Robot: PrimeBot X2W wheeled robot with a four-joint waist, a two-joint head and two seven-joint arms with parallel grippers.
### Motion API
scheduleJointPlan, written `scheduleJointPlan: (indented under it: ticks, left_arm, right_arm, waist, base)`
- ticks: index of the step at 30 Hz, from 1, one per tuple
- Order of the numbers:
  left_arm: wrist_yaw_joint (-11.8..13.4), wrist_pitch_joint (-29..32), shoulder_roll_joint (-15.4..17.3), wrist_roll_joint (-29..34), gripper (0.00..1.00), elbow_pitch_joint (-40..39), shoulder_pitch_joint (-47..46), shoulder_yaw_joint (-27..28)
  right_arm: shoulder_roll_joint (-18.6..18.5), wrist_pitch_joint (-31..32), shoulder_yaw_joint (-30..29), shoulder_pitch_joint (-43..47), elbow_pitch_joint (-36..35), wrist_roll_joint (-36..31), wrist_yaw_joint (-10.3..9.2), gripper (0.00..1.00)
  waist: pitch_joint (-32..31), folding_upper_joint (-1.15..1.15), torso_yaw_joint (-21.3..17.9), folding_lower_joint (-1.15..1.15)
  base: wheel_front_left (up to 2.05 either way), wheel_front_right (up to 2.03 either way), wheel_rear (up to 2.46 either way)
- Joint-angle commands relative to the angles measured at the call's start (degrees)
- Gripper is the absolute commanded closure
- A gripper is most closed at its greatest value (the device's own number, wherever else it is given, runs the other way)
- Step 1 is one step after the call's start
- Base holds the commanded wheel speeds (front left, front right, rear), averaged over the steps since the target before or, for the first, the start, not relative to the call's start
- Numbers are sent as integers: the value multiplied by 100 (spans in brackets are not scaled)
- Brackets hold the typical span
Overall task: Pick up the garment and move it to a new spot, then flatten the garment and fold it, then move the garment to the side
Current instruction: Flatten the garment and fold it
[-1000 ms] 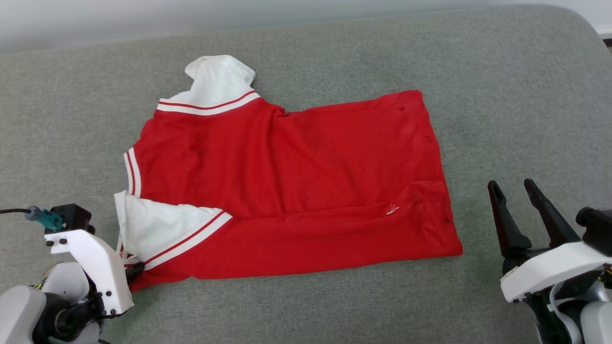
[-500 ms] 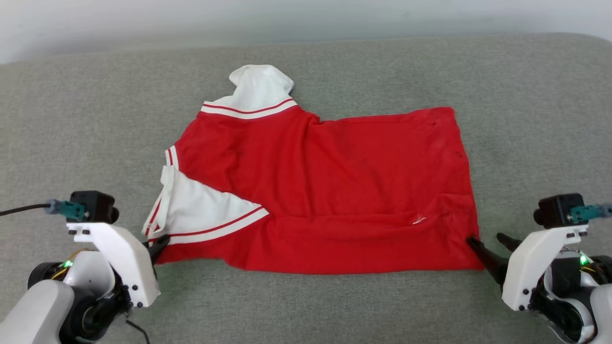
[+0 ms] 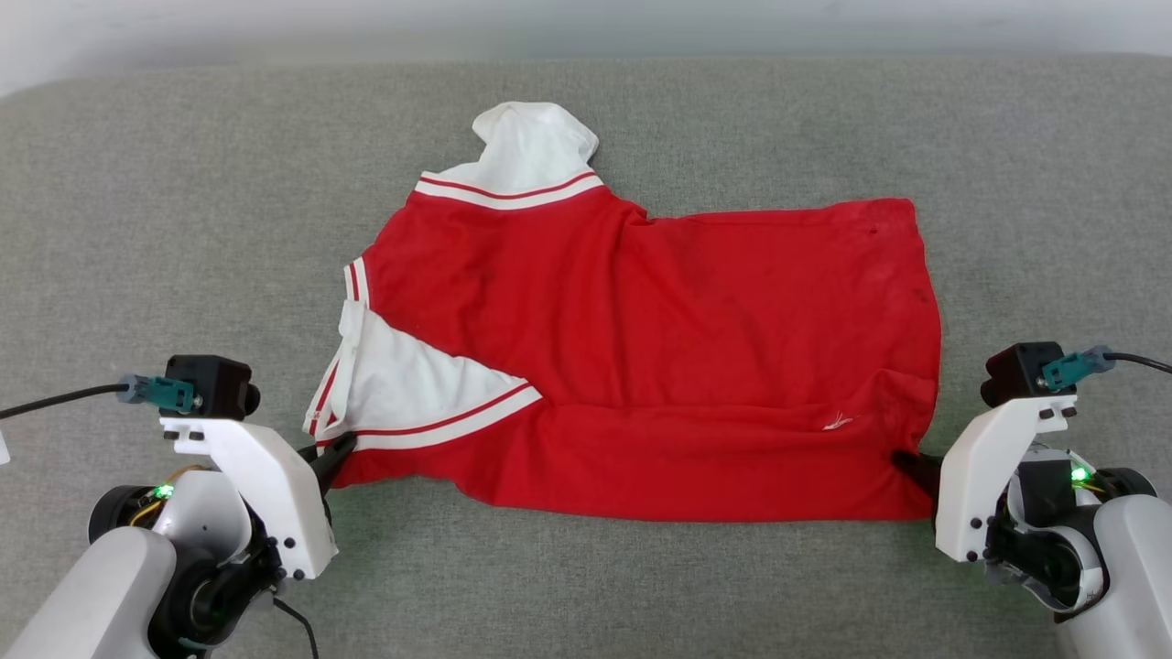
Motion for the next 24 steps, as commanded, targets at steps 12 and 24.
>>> scheduleJointPlan:
  ticks: [12,24]
  left_arm:
    - [124,-514,-246,-31,100,196,273,104]
    - [723,-596,-243,-215,100,-150,1411,247]
  right_arm:
    - [-236,-260,277,139,-503,-42,8,100]
    - [-314,-143,57,1024,-1008,63,8,100]
  waist:
    - [-685,0,-2,0]
    - [-1366,0,82,0]
  base:
    - [0,0,0]
    - [0,0,0]
